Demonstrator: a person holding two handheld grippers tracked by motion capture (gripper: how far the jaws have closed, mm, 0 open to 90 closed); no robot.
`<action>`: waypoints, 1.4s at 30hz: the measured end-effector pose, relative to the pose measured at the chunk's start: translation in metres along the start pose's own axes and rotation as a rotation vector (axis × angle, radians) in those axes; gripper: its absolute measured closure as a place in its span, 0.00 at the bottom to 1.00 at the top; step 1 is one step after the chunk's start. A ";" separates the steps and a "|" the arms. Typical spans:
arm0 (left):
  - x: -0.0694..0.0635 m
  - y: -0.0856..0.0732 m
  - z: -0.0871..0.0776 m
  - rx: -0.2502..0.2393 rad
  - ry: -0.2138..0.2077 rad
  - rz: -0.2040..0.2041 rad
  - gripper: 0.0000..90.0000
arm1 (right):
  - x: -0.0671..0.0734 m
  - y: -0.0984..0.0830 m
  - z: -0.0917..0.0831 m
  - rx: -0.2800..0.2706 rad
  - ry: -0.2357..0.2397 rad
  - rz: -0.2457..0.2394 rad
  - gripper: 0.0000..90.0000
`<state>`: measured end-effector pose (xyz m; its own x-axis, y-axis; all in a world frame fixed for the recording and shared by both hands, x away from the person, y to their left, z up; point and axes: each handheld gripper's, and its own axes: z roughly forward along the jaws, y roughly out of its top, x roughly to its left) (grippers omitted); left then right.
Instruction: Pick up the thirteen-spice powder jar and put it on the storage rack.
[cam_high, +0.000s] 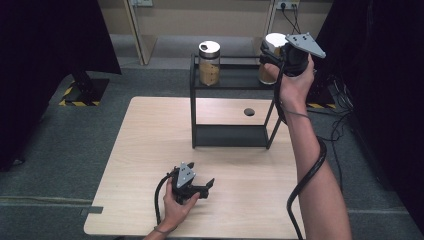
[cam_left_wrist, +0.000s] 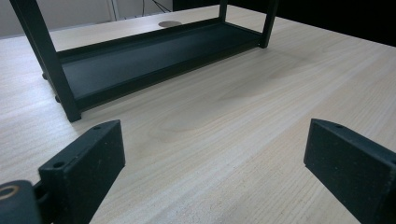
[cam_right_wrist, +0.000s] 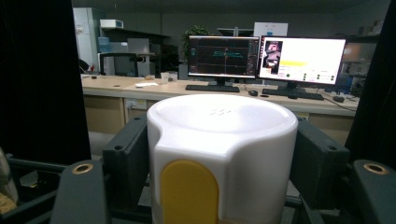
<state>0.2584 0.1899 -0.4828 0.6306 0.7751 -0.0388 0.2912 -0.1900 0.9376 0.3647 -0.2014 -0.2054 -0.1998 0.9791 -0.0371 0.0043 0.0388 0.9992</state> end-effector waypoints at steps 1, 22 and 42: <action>0.000 0.000 0.000 0.001 0.000 0.001 0.05 | 0.000 0.000 0.000 -0.001 -0.001 0.001 0.34; 0.000 0.000 0.000 -0.003 0.001 0.001 0.05 | -0.001 -0.004 -0.008 -0.043 0.008 0.016 0.03; -0.001 0.000 0.000 0.000 0.004 0.006 0.05 | 0.002 -0.009 -0.037 -0.106 0.046 0.007 0.02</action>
<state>0.2580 0.1890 -0.4827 0.6295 0.7763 -0.0320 0.2874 -0.1943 0.9379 0.3284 -0.2070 -0.2141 -0.2450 0.9690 -0.0319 -0.0969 0.0083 0.9953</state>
